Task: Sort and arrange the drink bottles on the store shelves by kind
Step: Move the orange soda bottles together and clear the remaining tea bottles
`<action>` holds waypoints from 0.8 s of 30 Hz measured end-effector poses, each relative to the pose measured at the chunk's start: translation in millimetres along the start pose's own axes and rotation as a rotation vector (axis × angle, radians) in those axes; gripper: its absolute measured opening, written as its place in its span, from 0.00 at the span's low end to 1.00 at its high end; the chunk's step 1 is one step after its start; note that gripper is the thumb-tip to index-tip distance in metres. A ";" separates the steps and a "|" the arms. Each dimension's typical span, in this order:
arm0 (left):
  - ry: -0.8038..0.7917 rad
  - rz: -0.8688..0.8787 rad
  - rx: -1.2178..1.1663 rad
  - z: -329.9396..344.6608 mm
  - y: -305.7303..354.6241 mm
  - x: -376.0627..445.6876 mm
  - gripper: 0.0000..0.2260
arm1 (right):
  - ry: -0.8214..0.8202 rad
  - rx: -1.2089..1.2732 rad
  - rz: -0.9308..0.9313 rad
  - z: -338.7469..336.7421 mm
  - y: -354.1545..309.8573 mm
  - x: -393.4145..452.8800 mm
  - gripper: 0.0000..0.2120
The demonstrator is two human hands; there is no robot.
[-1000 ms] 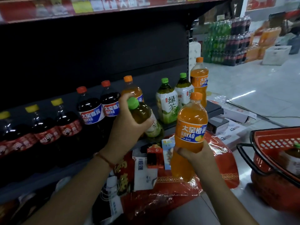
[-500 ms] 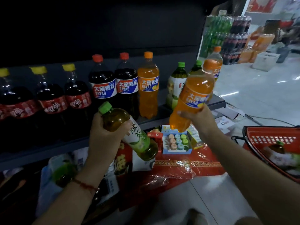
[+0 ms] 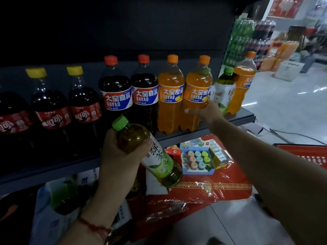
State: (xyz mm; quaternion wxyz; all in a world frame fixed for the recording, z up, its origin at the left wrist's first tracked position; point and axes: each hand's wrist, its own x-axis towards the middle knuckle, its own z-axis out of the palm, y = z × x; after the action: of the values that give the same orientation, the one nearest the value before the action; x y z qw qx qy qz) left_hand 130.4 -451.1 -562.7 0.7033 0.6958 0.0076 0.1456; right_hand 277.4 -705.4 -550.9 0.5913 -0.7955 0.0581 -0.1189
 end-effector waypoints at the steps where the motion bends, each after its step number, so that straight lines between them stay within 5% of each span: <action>1: -0.001 -0.001 -0.010 0.1 -0.6 1.8 0.18 | 0.008 -0.010 0.003 1.9 2.0 3.7 0.30; 8: -0.014 -0.034 -0.047 5.2 0.5 5.8 0.19 | 0.041 -0.009 0.041 9.4 9.6 17.0 0.35; 16: -0.012 -0.023 -0.045 7.9 14.9 0.5 0.19 | 0.066 0.028 -0.037 12.9 -16.7 -46.7 0.23; 22: -0.026 -0.008 -0.055 5.2 43.1 -22.6 0.14 | -0.504 -0.105 0.045 1.4 -40.4 -193.1 0.18; 24: -0.070 0.012 -0.079 7.8 56.4 -31.8 0.13 | -0.531 -0.089 0.021 -2.5 -43.7 -217.0 0.20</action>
State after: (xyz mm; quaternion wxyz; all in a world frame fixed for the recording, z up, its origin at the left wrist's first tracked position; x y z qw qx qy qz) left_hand 90.8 -466.1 -513.3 0.7293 0.6720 -0.0269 0.1257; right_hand 65.2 -644.2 -534.6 0.5513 -0.8235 -0.0856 0.1028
